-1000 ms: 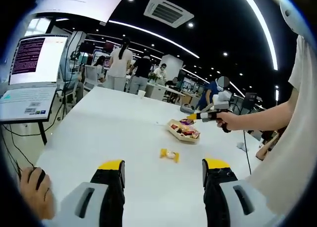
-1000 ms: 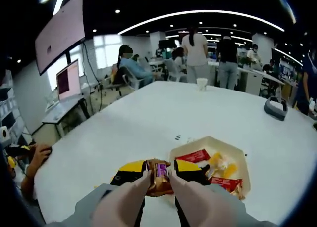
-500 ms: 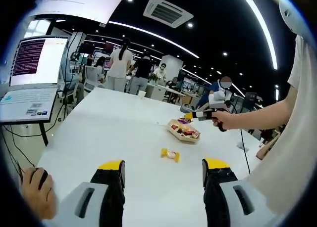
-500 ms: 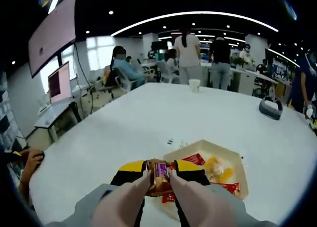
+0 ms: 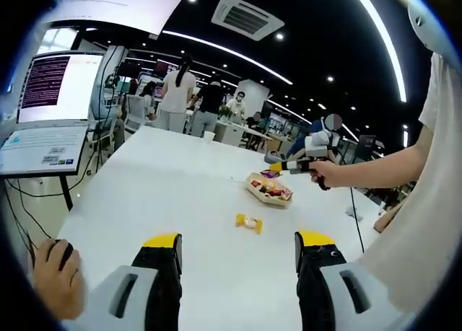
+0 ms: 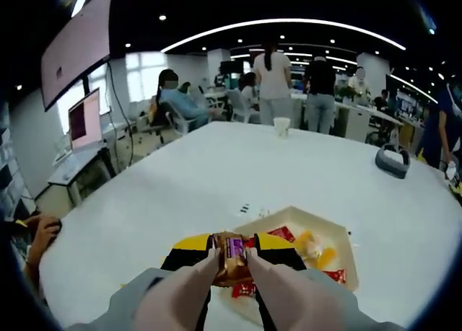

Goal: Place the target food into the container with the food tongs after gripping and lifting it, then release it inside without dropping or visibly crushing the food.

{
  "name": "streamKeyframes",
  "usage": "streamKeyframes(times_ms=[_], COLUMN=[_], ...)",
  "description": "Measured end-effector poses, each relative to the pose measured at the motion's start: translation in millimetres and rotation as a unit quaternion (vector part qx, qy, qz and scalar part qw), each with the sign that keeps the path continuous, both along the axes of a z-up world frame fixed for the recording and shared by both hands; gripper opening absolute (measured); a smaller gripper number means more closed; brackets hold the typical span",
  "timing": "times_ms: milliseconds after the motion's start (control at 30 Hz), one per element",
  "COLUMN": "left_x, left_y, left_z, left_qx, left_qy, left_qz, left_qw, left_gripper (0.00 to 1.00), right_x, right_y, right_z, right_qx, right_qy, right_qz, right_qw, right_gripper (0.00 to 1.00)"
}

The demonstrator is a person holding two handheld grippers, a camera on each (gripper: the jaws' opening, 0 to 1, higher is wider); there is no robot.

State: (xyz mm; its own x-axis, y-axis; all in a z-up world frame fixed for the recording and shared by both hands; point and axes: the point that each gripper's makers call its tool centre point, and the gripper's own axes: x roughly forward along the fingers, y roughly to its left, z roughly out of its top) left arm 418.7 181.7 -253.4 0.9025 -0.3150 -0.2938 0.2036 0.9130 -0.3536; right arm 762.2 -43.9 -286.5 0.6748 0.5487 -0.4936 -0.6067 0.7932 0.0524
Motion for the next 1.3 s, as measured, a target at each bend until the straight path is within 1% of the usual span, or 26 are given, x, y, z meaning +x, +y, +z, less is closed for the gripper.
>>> streamKeyframes(times_ms=[500, 633, 1033, 1300], left_x=[-0.6, 0.4, 0.5, 4.0], left_y=[-4, -5, -6, -11], left_z=[0.0, 0.2, 0.5, 0.8], left_qx=[-0.001, 0.000, 0.002, 0.002], left_qy=[-0.001, -0.001, 0.001, 0.001], left_qz=[-0.002, -0.004, -0.006, -0.012], left_qw=[1.0000, 1.0000, 1.0000, 0.9999], left_gripper=[0.62, 0.62, 0.62, 0.62], right_x=[2, 3, 4, 6], right_y=[-11, -13, -21, -26], right_z=[2.2, 6.7, 2.6, 2.5], right_qx=[-0.002, 0.004, 0.002, 0.001], right_qy=[-0.002, -0.006, -0.005, -0.005], right_qz=[-0.008, -0.013, -0.018, -0.020], right_qw=[1.0000, 0.9999, 0.9998, 0.9998], right_gripper=[0.22, 0.22, 0.22, 0.22])
